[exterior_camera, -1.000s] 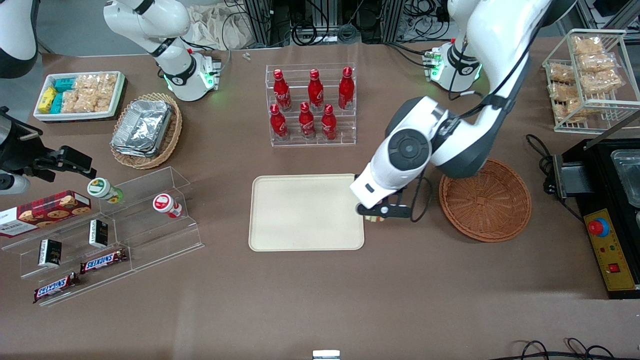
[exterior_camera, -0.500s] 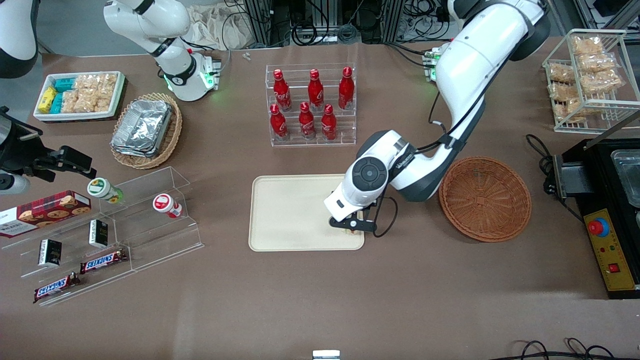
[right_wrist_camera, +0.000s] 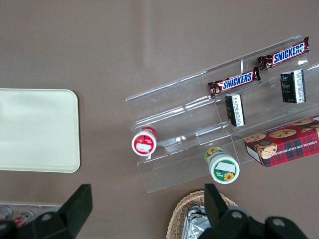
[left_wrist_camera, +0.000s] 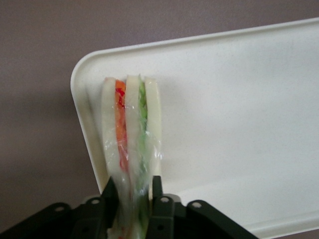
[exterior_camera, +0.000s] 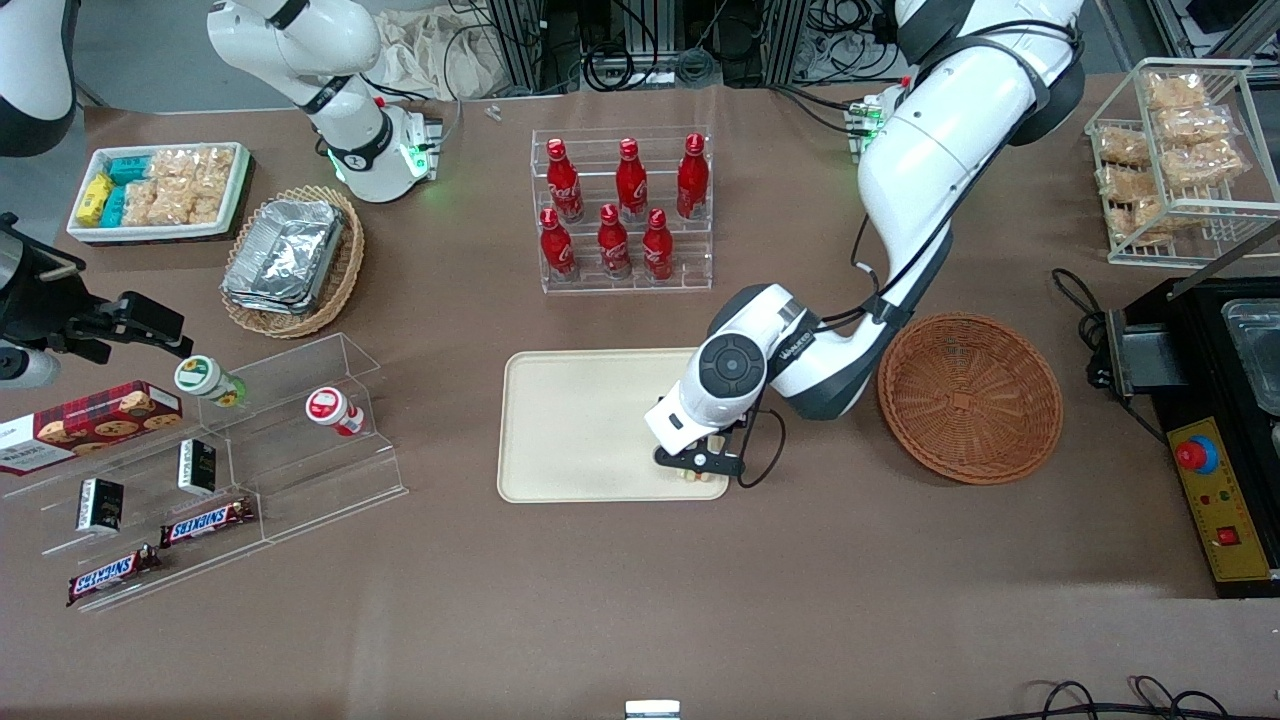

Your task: Place sandwich from basket to tray

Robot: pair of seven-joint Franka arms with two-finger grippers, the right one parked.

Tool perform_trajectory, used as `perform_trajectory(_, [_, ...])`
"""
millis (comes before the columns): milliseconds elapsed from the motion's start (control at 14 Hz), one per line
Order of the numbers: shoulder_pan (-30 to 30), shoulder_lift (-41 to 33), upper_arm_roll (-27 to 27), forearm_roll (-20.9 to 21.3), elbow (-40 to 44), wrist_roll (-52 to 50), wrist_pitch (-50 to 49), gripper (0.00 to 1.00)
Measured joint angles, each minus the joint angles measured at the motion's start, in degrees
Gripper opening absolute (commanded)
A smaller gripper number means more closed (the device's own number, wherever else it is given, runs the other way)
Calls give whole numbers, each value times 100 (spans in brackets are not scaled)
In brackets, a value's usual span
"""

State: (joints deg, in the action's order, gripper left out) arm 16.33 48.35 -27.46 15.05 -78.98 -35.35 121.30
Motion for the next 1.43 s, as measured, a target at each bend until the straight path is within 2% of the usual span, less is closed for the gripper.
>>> perform_trajectory(214, [-15, -84, 4, 87, 104, -354, -54, 100])
perform_trajectory(429, [-254, -485, 64, 185, 166, -388, -693, 100])
perform_trajectory(643, [-918, -1203, 64, 189, -83, 338, -1290, 100])
perform_trajectory(929, [-1797, -2546, 71, 179, -622, 1364, -2113, 100])
perform_trajectory(1143, [-2353, -3225, 78, 172, -721, 1493, -2554, 100])
perform_trajectory(1429, [-2742, -3606, 101, 171, -725, 1505, -2773, 100])
